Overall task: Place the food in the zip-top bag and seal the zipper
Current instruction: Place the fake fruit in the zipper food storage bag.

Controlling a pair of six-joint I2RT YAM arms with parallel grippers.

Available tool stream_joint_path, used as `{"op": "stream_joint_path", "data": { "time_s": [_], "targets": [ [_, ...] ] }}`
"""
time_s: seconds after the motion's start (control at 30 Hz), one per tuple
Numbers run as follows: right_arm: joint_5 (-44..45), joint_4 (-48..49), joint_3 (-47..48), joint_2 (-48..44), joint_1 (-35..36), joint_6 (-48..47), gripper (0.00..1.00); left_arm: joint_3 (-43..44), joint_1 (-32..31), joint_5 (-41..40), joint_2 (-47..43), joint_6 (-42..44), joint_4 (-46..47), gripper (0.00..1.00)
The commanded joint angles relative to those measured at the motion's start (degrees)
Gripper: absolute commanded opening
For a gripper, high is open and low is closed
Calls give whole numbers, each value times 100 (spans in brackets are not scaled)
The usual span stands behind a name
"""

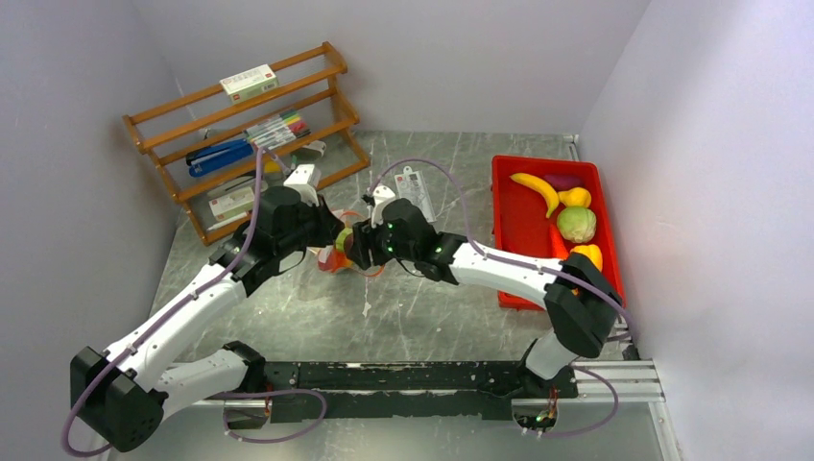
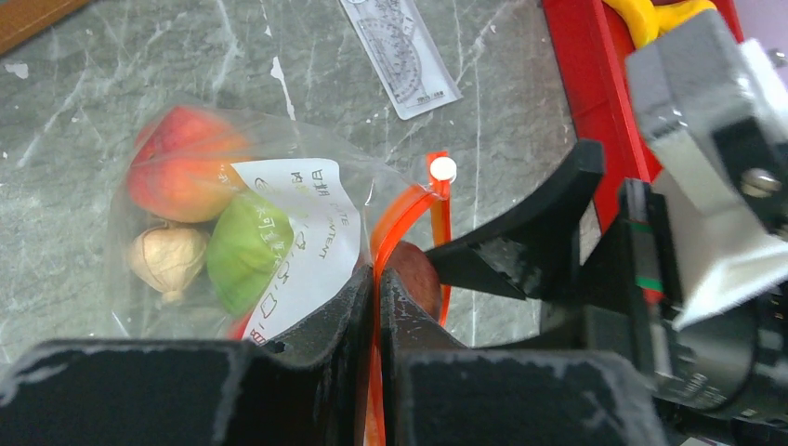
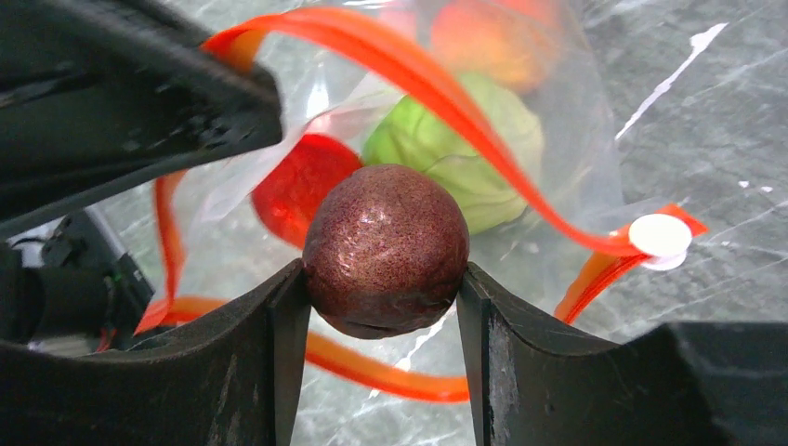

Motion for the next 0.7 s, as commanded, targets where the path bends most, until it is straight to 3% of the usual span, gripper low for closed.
{"op": "stream_joint_path", "data": {
  "time_s": [0.0,0.43,0.53,0.67],
  "targets": [
    [671,640,153,228,51,-175,44,216,37,112,-129,-75,98,7],
    [1016,2247,-77,822,55,-89,47,93,40,134,-223,-189,188,7],
    [936,2538,-98,929,49,42,54,85,37,106,-223,-187,198,7],
    [864,2220,3,909,55,10,64,117,37,32,-235,-132,106,7]
  ]
}}
